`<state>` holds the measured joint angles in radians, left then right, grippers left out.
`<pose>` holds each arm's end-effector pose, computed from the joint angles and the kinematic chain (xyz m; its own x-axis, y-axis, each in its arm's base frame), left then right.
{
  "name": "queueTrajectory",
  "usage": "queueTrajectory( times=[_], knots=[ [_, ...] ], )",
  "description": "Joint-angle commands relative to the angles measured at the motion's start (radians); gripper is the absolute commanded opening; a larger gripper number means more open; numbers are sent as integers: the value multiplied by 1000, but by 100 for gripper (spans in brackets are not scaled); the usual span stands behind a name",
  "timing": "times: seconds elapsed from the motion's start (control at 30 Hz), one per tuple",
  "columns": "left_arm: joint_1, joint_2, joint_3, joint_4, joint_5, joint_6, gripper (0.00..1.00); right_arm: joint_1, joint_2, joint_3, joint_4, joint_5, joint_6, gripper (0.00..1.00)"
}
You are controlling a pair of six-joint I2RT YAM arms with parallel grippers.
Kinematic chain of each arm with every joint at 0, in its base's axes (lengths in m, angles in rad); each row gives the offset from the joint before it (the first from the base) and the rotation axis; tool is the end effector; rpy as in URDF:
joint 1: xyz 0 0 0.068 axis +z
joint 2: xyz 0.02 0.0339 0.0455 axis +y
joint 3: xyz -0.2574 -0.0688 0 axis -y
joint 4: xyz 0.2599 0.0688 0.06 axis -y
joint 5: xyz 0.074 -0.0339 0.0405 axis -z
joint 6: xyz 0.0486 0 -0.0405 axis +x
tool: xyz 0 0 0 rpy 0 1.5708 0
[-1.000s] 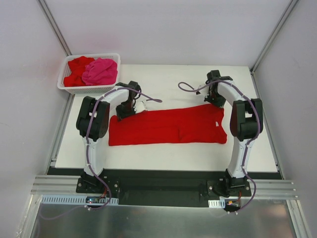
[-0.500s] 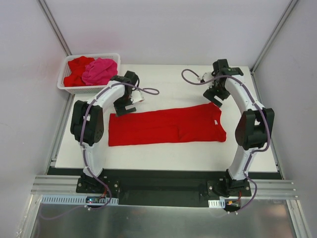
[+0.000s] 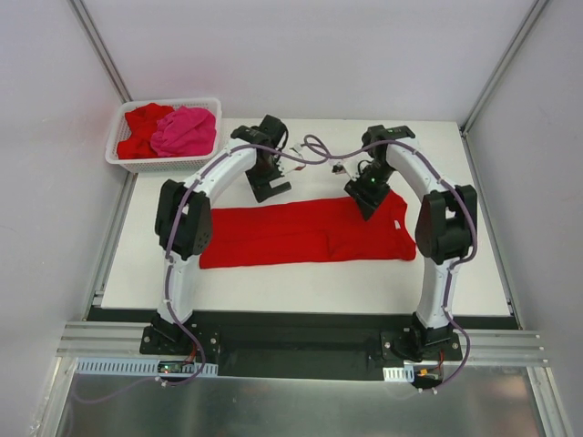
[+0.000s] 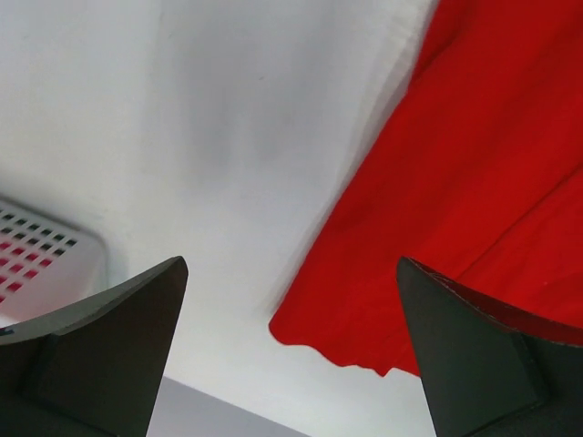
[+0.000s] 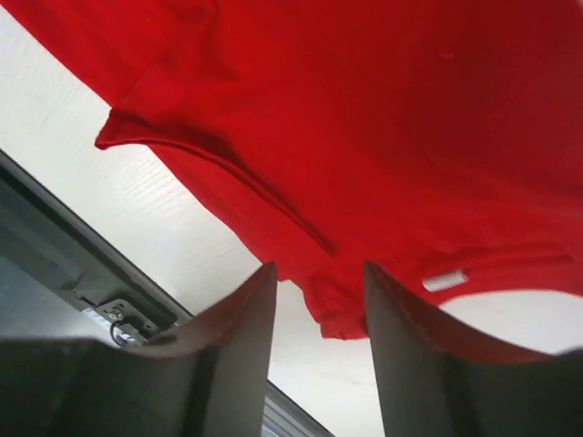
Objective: Fold and stack the t-shirts
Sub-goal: Rotate the tshirt 90 degrees
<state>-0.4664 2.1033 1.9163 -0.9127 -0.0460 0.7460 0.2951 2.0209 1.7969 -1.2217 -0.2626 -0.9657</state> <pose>0.4233 -0.2106 0.2367 -0.2923 0.9062 -0.3055 0.8564 0.3902 0.3381 0.3923 0.1324 0.2260 -0.2835 -0.9163 -0.2828 -0.9581 0.2829 0.0439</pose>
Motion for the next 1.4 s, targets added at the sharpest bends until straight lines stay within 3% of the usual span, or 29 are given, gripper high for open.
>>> queueTrajectory(
  times=[0.0,0.17,0.37,0.67,0.77,1.37],
  knots=[
    [-38,24,39,-31,71,-33,99,-7,30,-10,-79,-66,-67,39],
    [-61,24,24,-31,51,-28,99,-19,27,-73,125,81,-5,41],
    [-64,29,13,-31,20,-19,99,-31,9,-97,283,206,28,52],
    [-74,50,-19,-32,21,-23,99,-30,-11,-192,482,310,-34,69],
    [-75,49,-28,-34,14,-19,99,-30,-40,-226,557,312,-38,69],
    [-83,58,-30,-34,-6,-11,99,-5,-48,-159,556,200,-30,69]
  ],
)
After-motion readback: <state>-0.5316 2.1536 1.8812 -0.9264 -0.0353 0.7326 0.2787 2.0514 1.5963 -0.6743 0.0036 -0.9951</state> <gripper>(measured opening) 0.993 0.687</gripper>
